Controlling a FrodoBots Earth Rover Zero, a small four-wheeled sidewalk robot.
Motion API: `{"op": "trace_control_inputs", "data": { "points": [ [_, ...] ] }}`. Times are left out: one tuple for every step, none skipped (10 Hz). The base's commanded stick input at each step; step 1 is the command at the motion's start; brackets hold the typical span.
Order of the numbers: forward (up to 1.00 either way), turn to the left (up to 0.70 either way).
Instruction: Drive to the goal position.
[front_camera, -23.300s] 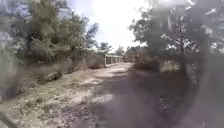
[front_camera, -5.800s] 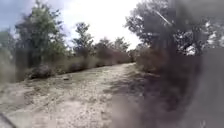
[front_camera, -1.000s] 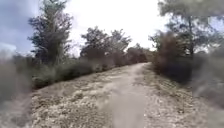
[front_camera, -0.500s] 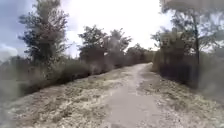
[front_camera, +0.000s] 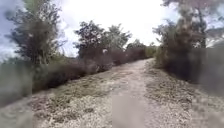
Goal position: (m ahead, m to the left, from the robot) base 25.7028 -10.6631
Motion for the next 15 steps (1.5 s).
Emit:
{"op": "trace_control_inputs", "data": {
  "points": [
    [0.84, 0.0],
    [0.84, 0.0],
    [0.84, 0.0],
    [0.84, 0.0],
    [0.84, 0.0],
    [0.84, 0.0],
    [0.84, 0.0],
    [0.84, 0.0],
    [0.84, 0.0],
    [0.84, 0.0],
    [0.84, 0.0],
    [0.84, 0.0],
    [0.84, -0.2],
    [0.84, -0.34],
    [0.84, -0.34]
  ]
}}
